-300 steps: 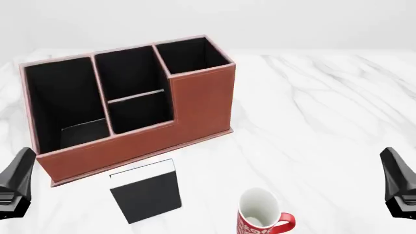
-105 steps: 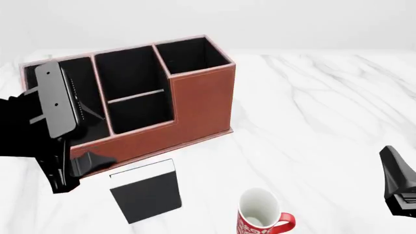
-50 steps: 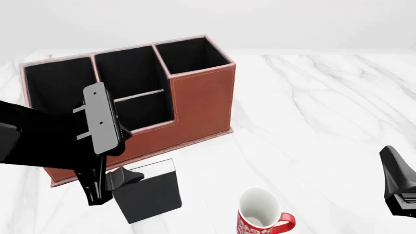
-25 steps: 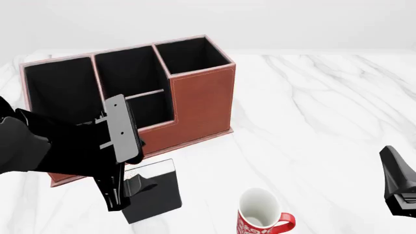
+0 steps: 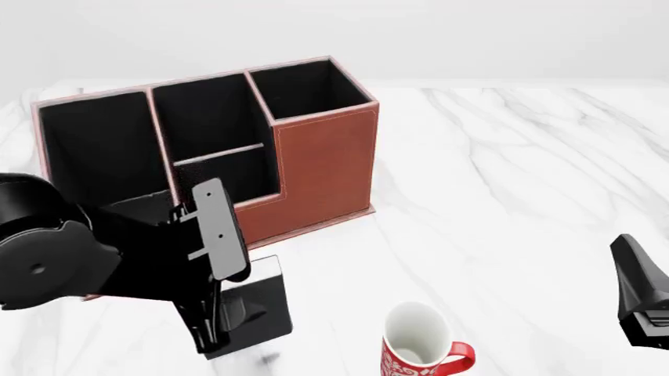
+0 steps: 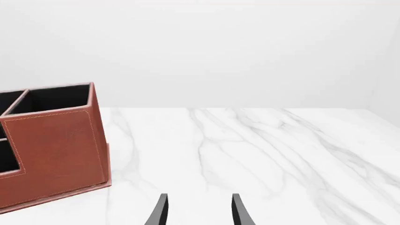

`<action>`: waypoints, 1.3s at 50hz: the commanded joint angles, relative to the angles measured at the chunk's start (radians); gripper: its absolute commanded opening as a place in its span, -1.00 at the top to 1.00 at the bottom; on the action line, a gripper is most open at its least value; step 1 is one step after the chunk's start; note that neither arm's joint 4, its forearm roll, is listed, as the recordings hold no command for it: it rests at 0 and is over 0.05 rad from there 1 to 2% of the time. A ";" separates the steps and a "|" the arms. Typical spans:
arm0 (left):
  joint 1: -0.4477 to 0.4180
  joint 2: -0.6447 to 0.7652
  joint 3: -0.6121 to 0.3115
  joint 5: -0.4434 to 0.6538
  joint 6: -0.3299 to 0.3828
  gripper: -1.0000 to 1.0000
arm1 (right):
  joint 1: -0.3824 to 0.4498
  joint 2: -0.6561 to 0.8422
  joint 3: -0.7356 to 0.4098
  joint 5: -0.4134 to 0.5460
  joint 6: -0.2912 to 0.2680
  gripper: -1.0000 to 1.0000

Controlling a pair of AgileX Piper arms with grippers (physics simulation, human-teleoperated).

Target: Pick up the book and place it in the front compartment of the caddy.

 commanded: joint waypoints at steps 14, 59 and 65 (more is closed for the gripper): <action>0.011 0.060 0.056 -0.090 -0.015 -1.00 | 0.000 -0.005 0.001 0.004 0.001 -1.00; 0.063 -0.081 -0.008 0.117 0.181 1.00 | 0.000 -0.005 0.001 0.005 0.001 -1.00; 0.093 -0.133 -0.014 0.172 0.236 1.00 | 0.000 -0.005 0.001 0.005 0.001 -1.00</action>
